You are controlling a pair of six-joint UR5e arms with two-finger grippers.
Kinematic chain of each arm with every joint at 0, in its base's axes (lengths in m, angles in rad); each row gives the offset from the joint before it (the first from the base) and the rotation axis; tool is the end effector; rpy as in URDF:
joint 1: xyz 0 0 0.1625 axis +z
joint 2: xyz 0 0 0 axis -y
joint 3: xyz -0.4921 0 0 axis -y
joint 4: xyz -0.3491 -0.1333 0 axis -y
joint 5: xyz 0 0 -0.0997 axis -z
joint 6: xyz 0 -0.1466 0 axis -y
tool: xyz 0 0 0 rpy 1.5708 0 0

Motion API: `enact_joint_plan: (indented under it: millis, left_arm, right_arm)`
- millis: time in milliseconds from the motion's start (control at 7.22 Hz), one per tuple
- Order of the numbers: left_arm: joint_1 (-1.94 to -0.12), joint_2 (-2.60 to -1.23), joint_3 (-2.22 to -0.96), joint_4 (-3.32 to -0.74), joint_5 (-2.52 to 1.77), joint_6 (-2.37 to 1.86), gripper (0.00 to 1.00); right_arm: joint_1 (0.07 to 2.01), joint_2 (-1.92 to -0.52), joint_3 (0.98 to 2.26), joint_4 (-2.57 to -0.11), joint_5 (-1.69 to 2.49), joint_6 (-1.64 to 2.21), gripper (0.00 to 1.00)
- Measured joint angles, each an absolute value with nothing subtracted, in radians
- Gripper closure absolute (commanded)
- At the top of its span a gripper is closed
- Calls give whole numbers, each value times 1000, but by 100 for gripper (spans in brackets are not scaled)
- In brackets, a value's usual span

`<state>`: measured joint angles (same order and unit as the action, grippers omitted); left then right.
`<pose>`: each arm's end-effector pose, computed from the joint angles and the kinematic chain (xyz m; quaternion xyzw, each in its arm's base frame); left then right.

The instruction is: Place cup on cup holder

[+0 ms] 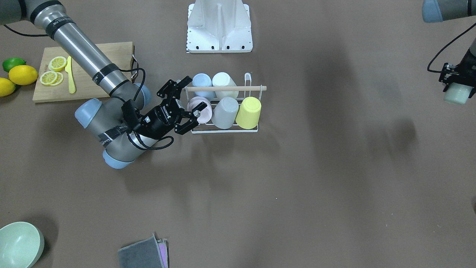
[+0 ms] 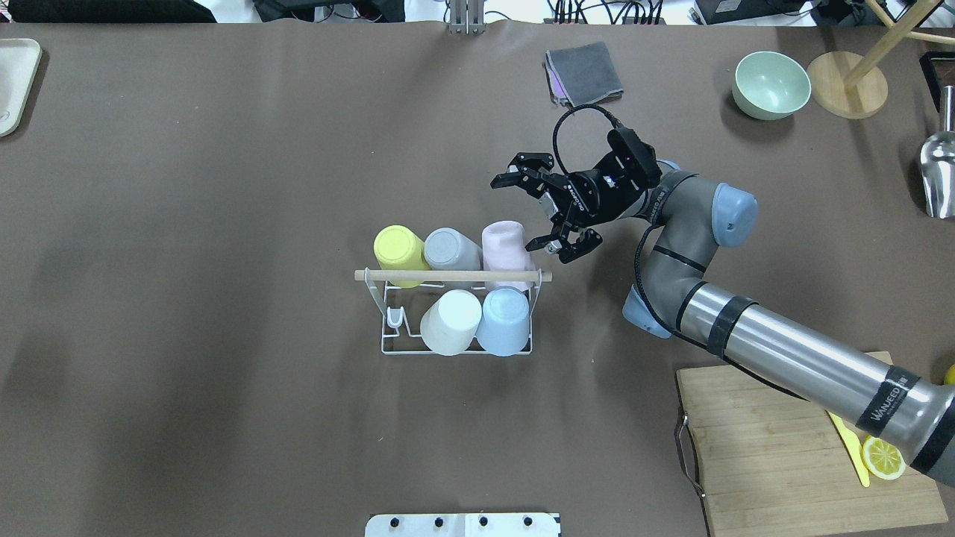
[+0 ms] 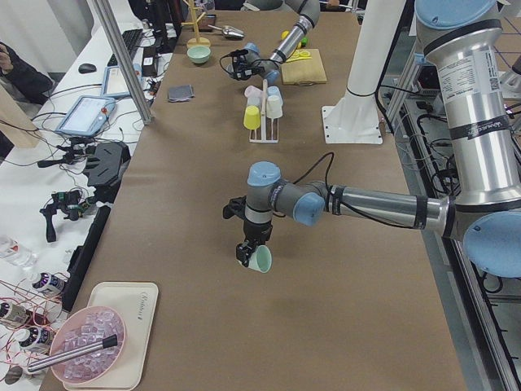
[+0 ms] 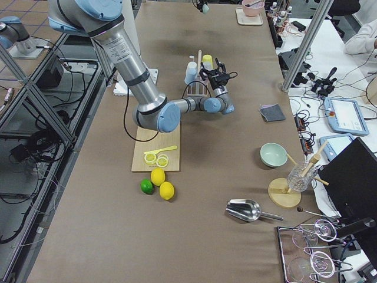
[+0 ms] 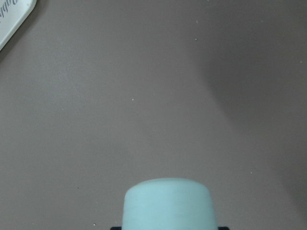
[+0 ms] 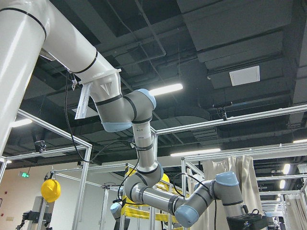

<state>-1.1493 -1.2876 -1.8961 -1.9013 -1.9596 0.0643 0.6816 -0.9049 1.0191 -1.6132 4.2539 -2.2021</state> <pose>0.0737 -0.3544 0.7104 0.1451 0.2191 0.2666 0.9273 -0.5322 -0.5199 0.3714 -0.6004 0.7660 0.2279 0.0292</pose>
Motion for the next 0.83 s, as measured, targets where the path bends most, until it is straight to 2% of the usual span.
enact_joint_plan:
  millis: [416, 831]
  left_arm:
    - [-1137, -1282, -1884, -2160, -2069, -106, 100]
    - [-1043, -1416, -1867, -2331, -2085, -214, 100]
  right_arm:
    - [692, -985, 1101, -1614, 4261, -2015, 1]
    - [713, -1114, 1217, -1612, 4265, -1673, 1]
